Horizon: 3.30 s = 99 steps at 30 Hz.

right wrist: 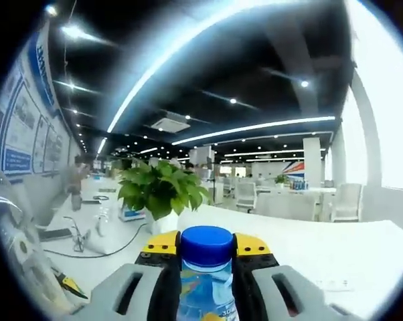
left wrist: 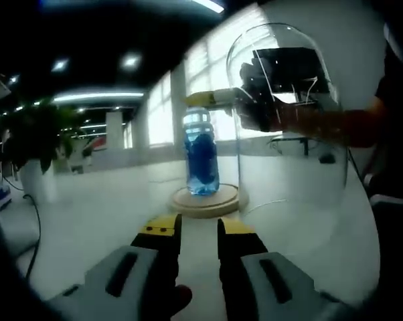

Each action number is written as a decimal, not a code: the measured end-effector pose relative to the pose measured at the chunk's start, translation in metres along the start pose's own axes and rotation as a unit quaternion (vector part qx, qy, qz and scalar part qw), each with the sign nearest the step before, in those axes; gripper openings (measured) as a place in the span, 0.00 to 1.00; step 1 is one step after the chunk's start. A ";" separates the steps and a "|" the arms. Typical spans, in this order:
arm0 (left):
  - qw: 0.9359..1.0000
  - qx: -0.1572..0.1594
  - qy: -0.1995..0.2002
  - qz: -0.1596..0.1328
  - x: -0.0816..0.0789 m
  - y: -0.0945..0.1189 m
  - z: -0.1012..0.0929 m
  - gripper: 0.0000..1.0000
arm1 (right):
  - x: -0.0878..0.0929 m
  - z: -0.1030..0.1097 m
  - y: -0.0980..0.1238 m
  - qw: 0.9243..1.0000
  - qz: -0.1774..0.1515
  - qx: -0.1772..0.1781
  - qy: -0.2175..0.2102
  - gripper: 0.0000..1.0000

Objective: Open the cover put in the Mizone put the cover back on

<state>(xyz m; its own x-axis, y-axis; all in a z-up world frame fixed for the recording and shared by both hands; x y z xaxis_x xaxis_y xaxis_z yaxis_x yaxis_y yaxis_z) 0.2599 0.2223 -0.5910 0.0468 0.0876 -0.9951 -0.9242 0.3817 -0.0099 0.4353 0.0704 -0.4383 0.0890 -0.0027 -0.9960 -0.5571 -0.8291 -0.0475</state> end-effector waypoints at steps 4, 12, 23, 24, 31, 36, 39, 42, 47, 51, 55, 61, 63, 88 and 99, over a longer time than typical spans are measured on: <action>1.000 -0.001 0.004 0.001 0.000 -0.001 0.000 0.16 | 0.001 -0.004 0.001 1.000 -0.011 -0.003 0.002 0.22; 1.000 -0.001 0.003 0.002 0.000 -0.001 0.000 0.16 | 0.004 -0.005 -0.001 0.999 -0.026 -0.018 -0.022 0.22; 1.000 -0.001 0.002 0.003 0.001 -0.001 0.000 0.16 | 0.004 -0.001 0.000 0.999 -0.027 -0.015 -0.010 0.22; 1.000 -0.001 0.001 0.003 0.001 -0.001 0.000 0.16 | 0.004 -0.001 0.000 0.999 -0.027 -0.015 -0.011 0.22; 1.000 -0.001 0.000 0.004 0.002 -0.001 0.000 0.16 | 0.006 -0.006 0.001 0.999 -0.033 -0.014 -0.031 0.25; 1.000 -0.001 0.000 0.004 0.002 -0.001 0.001 0.16 | 0.010 -0.006 0.002 0.997 -0.033 -0.014 -0.062 0.30; 1.000 0.000 0.000 0.004 0.002 -0.001 0.001 0.16 | 0.011 -0.004 0.002 0.998 -0.031 -0.017 -0.055 0.31; 1.000 0.001 0.001 0.004 0.002 -0.001 0.001 0.16 | 0.013 -0.003 0.002 0.999 -0.021 -0.017 -0.040 0.33; 1.000 0.000 0.001 0.004 0.002 -0.001 0.002 0.16 | 0.010 0.001 0.003 1.000 -0.012 -0.011 -0.002 0.31; 1.000 0.000 0.001 0.005 0.002 -0.001 0.001 0.16 | 0.009 0.001 0.005 1.000 -0.010 -0.011 0.003 0.29; 1.000 0.000 0.001 0.005 0.002 -0.001 0.001 0.16 | 0.008 -0.001 0.011 1.000 -0.015 -0.009 -0.008 0.28; 1.000 0.001 0.000 0.007 0.003 -0.002 0.000 0.16 | 0.007 -0.001 0.022 1.000 -0.017 -0.005 -0.015 0.28; 1.000 0.001 0.000 0.008 0.003 -0.002 0.000 0.16 | 0.007 -0.001 0.025 1.000 -0.016 -0.005 -0.013 0.27; 1.000 0.000 0.005 0.012 0.003 -0.002 0.001 0.16 | 0.012 0.007 0.065 1.000 -0.015 0.002 -0.019 0.27; 1.000 0.000 0.012 0.008 0.001 -0.001 0.001 0.16 | 0.018 0.010 0.085 1.000 -0.010 0.005 -0.020 0.27</action>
<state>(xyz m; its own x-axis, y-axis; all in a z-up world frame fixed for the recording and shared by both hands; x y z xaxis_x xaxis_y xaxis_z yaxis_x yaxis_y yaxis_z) 0.2618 0.2230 -0.5922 0.0233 0.0708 -0.9972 -0.9247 0.3805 0.0054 0.3814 0.0053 -0.4613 0.0670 0.0359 -0.9971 -0.5643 -0.8228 -0.0676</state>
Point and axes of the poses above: the point that each gripper's makers call its tool centre point, and the gripper's own axes: y roughly backward along the fingers, z roughly to its left, x roughly out of its underside, the point moved 4 cm from there along y, roughly backward along the fingers, and after that the axes turned 13 degrees about -x, right-handed, at the moved point
